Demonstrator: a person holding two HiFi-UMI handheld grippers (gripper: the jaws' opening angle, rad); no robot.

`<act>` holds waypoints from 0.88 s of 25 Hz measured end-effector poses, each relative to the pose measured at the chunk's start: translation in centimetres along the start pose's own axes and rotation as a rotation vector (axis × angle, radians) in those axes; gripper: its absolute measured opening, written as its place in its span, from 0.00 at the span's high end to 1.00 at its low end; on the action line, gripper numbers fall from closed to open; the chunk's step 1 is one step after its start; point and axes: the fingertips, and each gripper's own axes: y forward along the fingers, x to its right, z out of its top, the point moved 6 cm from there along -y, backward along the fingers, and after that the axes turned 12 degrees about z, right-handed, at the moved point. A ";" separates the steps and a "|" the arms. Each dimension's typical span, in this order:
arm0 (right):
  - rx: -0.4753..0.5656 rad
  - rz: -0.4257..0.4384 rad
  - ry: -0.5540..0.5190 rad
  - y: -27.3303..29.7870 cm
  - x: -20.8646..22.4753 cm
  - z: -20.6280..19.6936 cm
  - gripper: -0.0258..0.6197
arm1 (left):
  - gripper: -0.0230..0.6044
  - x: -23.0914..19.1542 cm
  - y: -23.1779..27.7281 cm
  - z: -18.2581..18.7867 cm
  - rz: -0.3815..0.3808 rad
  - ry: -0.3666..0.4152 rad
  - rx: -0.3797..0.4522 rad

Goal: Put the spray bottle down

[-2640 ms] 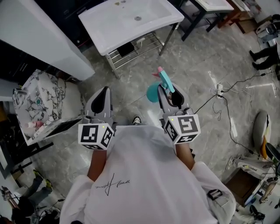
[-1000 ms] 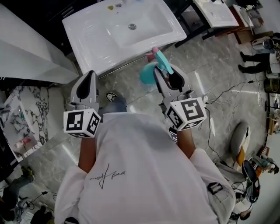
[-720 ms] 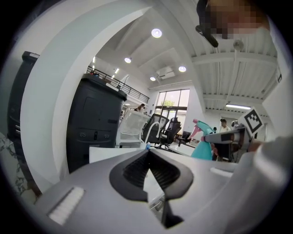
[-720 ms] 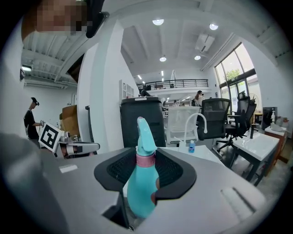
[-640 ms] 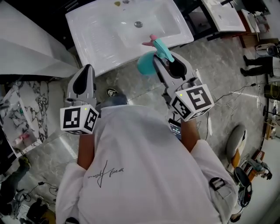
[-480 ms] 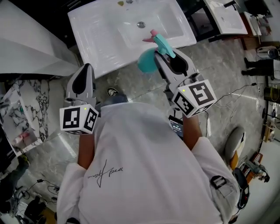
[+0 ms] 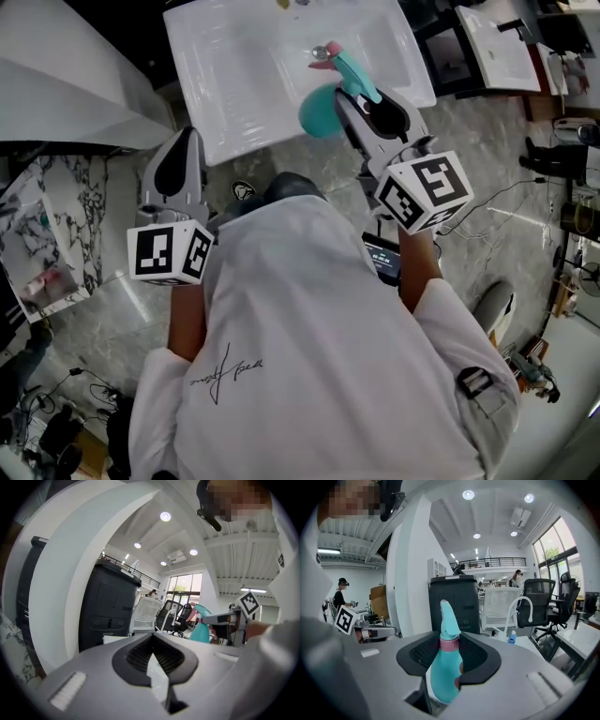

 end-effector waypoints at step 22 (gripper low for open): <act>0.019 0.075 -0.046 6.5 2.8 1.5 0.76 | 0.90 -1.3 1.0 0.3 0.099 0.039 0.030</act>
